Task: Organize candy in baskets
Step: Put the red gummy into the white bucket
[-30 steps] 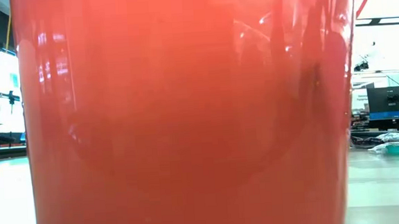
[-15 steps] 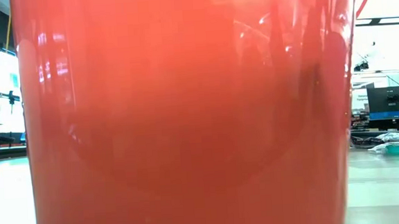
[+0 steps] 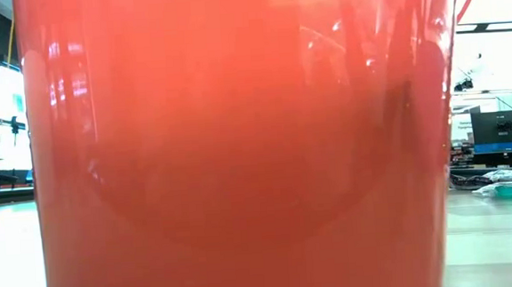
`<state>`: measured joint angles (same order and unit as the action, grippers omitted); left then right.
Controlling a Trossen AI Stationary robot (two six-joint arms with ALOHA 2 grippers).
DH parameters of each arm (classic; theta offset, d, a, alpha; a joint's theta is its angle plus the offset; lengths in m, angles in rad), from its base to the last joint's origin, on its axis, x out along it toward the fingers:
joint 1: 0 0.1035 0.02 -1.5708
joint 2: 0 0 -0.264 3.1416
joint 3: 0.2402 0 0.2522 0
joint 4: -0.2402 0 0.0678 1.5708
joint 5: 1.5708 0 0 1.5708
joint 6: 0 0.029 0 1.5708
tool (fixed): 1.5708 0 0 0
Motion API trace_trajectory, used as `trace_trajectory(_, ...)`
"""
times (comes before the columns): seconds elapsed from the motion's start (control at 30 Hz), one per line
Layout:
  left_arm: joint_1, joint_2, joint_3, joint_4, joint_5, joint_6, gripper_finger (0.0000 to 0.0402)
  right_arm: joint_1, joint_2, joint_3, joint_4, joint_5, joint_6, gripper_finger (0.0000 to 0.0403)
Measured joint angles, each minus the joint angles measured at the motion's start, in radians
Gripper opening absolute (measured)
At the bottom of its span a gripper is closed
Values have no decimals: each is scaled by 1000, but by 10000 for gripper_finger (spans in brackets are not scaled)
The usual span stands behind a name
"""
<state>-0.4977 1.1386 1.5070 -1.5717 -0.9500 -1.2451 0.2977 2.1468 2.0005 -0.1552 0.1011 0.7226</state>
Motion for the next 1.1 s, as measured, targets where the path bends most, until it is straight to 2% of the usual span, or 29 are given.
trace_trajectory(0.1, 9, -31, 0, 1, -1, 13, 64, -3, 51, 34, 26, 43, 17, 0)
trace_trajectory(0.2, 10, -47, 0, 1, -1, 48, 64, -5, 113, 66, 96, 41, 42, 0)
trace_trajectory(0.3, 9, -52, 0, 2, -1, 79, 64, -11, 177, 99, 175, 0, 92, 0)
trace_trajectory(0.5, 9, -54, 0, 1, -1, 123, 64, -17, 276, 178, 192, -59, 163, 0)
trace_trajectory(0.9, 9, -54, 0, 1, -1, 135, 64, -15, 320, 216, 181, -154, 196, 0)
trace_trajectory(1.1, 9, -54, 0, 1, -2, 139, 64, -9, 320, 216, 181, -146, 188, 28)
